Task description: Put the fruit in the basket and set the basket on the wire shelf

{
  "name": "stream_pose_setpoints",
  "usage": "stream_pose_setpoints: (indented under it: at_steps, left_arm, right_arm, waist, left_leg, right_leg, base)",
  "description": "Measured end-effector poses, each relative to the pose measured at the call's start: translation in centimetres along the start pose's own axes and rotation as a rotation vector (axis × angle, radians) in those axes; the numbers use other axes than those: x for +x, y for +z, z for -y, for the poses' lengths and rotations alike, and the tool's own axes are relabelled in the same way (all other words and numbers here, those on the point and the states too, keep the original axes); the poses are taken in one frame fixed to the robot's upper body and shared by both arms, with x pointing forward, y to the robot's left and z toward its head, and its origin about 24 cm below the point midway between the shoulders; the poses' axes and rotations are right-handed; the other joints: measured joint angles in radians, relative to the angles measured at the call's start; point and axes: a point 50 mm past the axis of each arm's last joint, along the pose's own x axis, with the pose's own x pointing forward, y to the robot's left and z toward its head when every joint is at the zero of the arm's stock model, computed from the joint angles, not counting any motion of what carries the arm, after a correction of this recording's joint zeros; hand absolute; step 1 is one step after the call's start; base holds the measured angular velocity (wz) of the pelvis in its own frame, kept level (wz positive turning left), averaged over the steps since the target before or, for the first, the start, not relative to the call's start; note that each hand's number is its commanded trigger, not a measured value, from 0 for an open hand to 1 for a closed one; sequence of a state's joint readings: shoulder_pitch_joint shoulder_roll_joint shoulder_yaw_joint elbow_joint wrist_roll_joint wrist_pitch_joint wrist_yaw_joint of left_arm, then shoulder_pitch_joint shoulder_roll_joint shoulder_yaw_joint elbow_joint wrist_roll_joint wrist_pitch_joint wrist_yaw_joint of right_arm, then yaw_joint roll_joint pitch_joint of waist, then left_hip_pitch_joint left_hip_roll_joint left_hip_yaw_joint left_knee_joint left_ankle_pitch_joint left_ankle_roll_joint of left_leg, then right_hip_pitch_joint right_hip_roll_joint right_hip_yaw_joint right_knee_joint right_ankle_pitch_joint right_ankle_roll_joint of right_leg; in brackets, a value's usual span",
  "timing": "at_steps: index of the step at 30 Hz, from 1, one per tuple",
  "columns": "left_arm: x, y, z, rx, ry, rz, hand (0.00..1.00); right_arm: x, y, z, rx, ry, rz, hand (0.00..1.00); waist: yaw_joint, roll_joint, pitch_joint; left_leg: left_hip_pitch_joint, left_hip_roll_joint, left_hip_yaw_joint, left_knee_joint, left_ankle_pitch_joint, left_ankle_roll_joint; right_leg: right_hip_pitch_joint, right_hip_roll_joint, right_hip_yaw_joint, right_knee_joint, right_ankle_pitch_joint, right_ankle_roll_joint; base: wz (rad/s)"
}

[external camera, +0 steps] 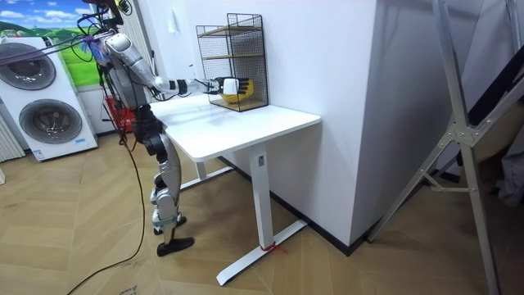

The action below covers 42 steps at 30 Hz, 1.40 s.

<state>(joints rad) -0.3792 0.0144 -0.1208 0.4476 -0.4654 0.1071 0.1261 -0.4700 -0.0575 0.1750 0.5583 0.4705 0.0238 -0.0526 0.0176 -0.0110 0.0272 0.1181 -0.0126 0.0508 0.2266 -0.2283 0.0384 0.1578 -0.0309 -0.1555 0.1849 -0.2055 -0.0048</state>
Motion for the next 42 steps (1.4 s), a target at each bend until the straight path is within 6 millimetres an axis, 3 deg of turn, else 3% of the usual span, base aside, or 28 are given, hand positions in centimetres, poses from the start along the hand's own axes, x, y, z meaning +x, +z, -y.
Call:
stream_pose_setpoints:
  at_steps: [8,23,25,29,31,32,35,42]
  left_arm:
    - [0.0,0.0,-0.4,0.013,0.007,-0.008,0.0]
    - [-0.1,0.0,-0.9,0.072,0.024,-0.013,0.0]
    - [-0.1,0.0,-0.9,0.098,0.027,-0.009,0.0]
    - [-0.1,0.3,-1.2,0.125,0.033,0.002,0.0]
    - [-0.3,0.1,-1.6,0.14,0.043,-0.003,0.0]
    - [-0.5,0.0,-1.8,0.14,0.049,-0.004,0.0]
    - [-0.9,0.0,-2.2,0.132,0.058,0.008,0.0]
    - [-1.2,0.1,-2.8,0.113,0.077,0.02,0.0]
  right_arm:
    - [0.0,-0.5,0.4,-0.002,-0.013,-0.022,0.0]
    - [-0.2,-1.2,0.5,-0.018,-0.023,-0.05,0.0]
    - [-0.4,-1.6,0.6,-0.014,-0.027,-0.058,0.0]
    - [-1.2,-2.4,1.1,-0.009,-0.029,-0.07,0.0]
    - [-1.5,-2.9,1.5,-0.002,-0.04,-0.082,0.0]
    - [-1.8,-3.3,1.8,-0.003,-0.046,-0.095,0.0]
    - [-2.3,-3.8,2.6,-0.007,-0.066,-0.111,0.0]
    - [-2.5,-2.7,2.9,0.009,-0.077,-0.06,0.0]
  waist:
    - [0.016,-0.003,-0.0084]
    - [0.01,0.001,-0.0152]
    - [0.01,0.001,-0.0194]
    - [0.006,0.001,-0.0204]
    - [0.005,0.001,-0.0212]
    - [0.003,0.001,-0.027]
    - [0.002,0.001,-0.0277]
    - [-0.017,0.001,-0.0278]
  left_leg:
    - [0.004,0.0,-0.007,-0.003,0.001,0.0]
    - [0.013,-0.002,-0.028,-0.005,0.001,0.0]
    - [0.014,-0.002,-0.033,-0.005,0.001,0.0]
    - [0.023,-0.003,-0.044,-0.006,0.002,-0.001]
    - [0.031,-0.003,-0.044,-0.005,0.002,-0.001]
    - [0.032,-0.003,-0.042,-0.005,0.002,-0.001]
    - [0.033,-0.003,-0.031,-0.004,0.002,-0.001]
    - [0.035,-0.004,-0.02,-0.002,0.004,0.001]
  right_leg:
    - [0.005,-0.001,-0.009,0.0,0.0,-0.001]
    - [0.025,-0.002,-0.041,-0.002,0.0,-0.001]
    - [0.028,-0.002,-0.042,-0.002,0.0,-0.001]
    - [0.039,-0.001,-0.041,-0.003,0.0,-0.001]
    - [0.05,-0.001,-0.042,-0.005,0.0,-0.001]
    - [0.051,-0.001,-0.042,-0.005,0.0,-0.001]
    - [0.051,-0.002,-0.039,-0.004,0.0,-0.001]
    - [0.05,-0.004,-0.037,0.0,0.0,-0.001]
  base:
    - [0.02]
    - [0.05]
    - [0.07]
    - [0.05]
    - [0.0]
    - [0.0]
    - [-0.05]
    - [-0.02]
